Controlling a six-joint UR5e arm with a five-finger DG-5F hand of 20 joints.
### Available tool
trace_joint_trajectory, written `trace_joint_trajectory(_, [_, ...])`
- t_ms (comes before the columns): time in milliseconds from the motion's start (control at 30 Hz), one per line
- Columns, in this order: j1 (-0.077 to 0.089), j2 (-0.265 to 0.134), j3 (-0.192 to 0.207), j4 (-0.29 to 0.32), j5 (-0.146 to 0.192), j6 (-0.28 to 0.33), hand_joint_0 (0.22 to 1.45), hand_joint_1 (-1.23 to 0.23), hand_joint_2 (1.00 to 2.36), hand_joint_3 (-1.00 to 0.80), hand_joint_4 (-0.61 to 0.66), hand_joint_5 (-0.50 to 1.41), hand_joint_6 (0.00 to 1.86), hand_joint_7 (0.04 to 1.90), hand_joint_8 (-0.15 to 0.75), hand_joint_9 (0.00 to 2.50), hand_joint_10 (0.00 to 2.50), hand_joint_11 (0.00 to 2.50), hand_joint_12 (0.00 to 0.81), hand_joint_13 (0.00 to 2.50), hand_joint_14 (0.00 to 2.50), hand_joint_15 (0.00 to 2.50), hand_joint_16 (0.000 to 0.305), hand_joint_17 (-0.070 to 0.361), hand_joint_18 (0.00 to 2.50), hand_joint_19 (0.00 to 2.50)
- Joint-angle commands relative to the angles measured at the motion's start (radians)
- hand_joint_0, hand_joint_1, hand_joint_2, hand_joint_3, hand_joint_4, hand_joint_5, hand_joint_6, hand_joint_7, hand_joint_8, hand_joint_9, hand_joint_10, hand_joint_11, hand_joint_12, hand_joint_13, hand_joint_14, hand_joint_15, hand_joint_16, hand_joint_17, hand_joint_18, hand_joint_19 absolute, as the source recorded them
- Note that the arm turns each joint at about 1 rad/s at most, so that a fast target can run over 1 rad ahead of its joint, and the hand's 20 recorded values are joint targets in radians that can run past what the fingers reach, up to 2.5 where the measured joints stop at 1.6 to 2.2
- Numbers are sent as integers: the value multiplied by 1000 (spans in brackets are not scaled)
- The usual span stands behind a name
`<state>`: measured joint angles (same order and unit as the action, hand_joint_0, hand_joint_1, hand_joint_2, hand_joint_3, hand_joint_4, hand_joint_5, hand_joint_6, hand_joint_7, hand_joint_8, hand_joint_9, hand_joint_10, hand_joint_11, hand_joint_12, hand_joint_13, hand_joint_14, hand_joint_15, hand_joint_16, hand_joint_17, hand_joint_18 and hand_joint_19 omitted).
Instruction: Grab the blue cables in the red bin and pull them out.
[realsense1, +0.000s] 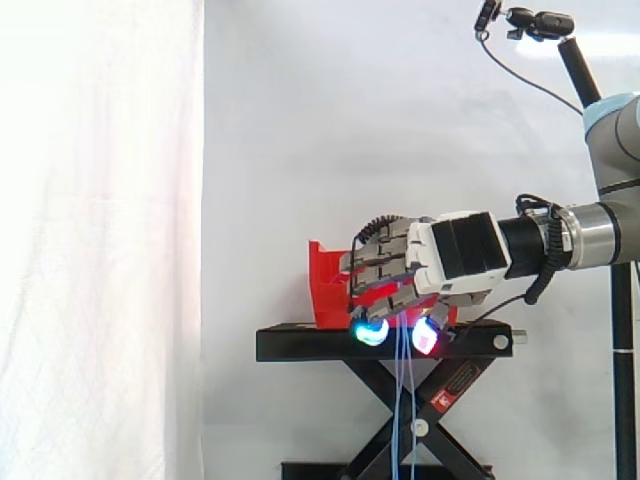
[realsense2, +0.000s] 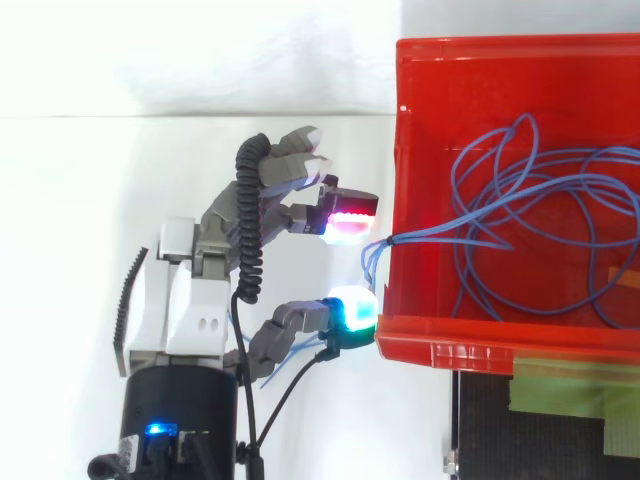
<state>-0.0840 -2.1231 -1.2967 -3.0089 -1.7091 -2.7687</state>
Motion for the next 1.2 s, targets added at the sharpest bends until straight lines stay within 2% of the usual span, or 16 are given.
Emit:
trace_joint_trajectory(0, [-2,0,5,-10,3,1,651,-1115,1000,-1000,-11,815,9,842,232,657,17,469,364,519,15,330,56,127,550,593])
trace_joint_trajectory(100, [-5,0,25,-30,2,1,647,-1118,1000,-1000,-27,792,33,935,236,663,18,506,368,525,13,328,57,128,560,590])
trace_joint_trajectory(167, [-5,0,27,-30,2,1,641,-1121,1000,-1000,-21,762,123,904,238,664,20,505,372,528,13,327,57,129,563,588])
trace_joint_trajectory(200, [-5,0,27,-33,2,1,639,-1124,1000,-1000,-13,716,245,842,238,665,19,517,373,529,13,326,57,129,566,589])
trace_joint_trajectory(267, [-3,0,27,-35,2,1,637,-1129,1000,-1000,-7,694,305,808,237,662,20,513,374,528,13,329,58,130,564,587])
trace_joint_trajectory(433, [-5,0,25,-35,-1,1,632,-1129,1000,-1000,-9,678,337,789,235,649,20,514,375,525,13,327,58,131,566,587])
trace_joint_trajectory(800, [1,-1,25,-33,3,2,626,-1132,1000,-1000,-6,676,259,788,237,635,20,510,377,519,13,325,59,132,563,586])
trace_joint_trajectory(933, [3,-1,27,-45,8,36,626,-1131,1000,-1000,0,691,222,800,237,633,18,511,375,517,13,331,58,131,562,585])
trace_joint_trajectory(1067, [7,0,27,-42,19,102,628,-1131,1000,-1000,-3,702,198,812,237,632,20,511,376,518,13,325,58,132,563,586])
trace_joint_trajectory(1100, [9,-1,25,-47,28,140,629,-1128,1000,-1000,0,703,195,821,236,634,18,503,376,518,14,325,58,131,563,586])
trace_joint_trajectory(1167, [9,0,25,-51,36,165,630,-1131,1000,-1000,1,706,190,815,236,635,20,514,376,519,13,326,58,131,563,595])
